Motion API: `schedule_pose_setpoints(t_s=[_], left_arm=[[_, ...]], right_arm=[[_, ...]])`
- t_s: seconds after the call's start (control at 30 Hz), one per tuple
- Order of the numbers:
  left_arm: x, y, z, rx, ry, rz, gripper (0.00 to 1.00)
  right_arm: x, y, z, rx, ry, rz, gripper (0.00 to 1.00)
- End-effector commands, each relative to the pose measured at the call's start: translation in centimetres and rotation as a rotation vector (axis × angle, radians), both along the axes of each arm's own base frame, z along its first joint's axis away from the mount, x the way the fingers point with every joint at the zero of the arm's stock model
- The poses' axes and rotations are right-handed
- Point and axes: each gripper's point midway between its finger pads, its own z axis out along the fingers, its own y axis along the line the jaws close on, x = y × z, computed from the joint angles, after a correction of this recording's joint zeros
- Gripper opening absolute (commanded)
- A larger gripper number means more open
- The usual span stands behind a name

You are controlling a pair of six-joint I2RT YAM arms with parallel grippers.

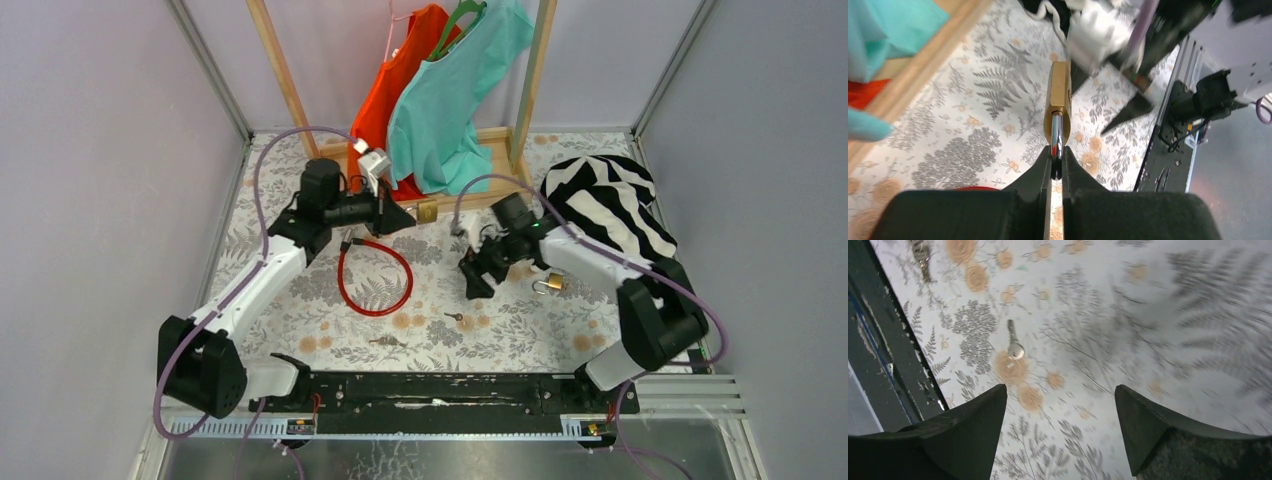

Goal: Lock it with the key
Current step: Place the key at the center of the board, then place the lock at the center of the board.

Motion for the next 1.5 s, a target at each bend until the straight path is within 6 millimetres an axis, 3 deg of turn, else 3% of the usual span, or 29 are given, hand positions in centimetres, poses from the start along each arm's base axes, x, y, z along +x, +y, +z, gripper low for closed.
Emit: schedule_pose_setpoints(t_s=[0.0, 0.17, 0.3, 0.43, 0.63, 0.77, 1.23, 1.47], left_arm=[[-0.2, -1.7, -3.1, 0.083, -0.029, -0.059, 0.0], [-0.2, -4.4, -6.4, 0.156, 0.042, -0.135, 0.02], [0.0, -6.2, -10.2, 0.2, 0.17, -0.185, 0.03], [0.2, -7.5, -13.2, 0.212, 0.297, -0.215, 0.01], [0.0, -8.8, -15.9, 0.184, 0.496, -0.226, 0.03], [-0.4, -9.0, -17.3, 0.175, 0.568, -0.218, 0.09], [-0.7, -7.9, -20.3, 0.255, 0.61, -0.179, 0.46], [-0.7, -6.9, -20.0, 0.296, 0.552, -0.153, 0.63]], right_arm=[[2.4, -3.9, 5.1, 0.028, -0.118, -0.13, 0.88], [3.0, -9.0, 6.2, -0.086, -0.241, -0.271, 0.99], [3.0, -12.9, 5.5, -0.211, -0.299, -0.385, 0.99], [2.5, -15.0, 4.7, -0.287, -0.286, -0.463, 0.99], [1.8, -15.5, 3.9, -0.286, -0.284, -0.503, 0.99], [1.6, -15.3, 3.2, -0.258, -0.301, -0.514, 0.99], [1.6, -15.9, 1.9, -0.309, -0.28, -0.516, 0.99], [1.4, -16.7, 0.3, -0.368, -0.247, -0.408, 0.99]])
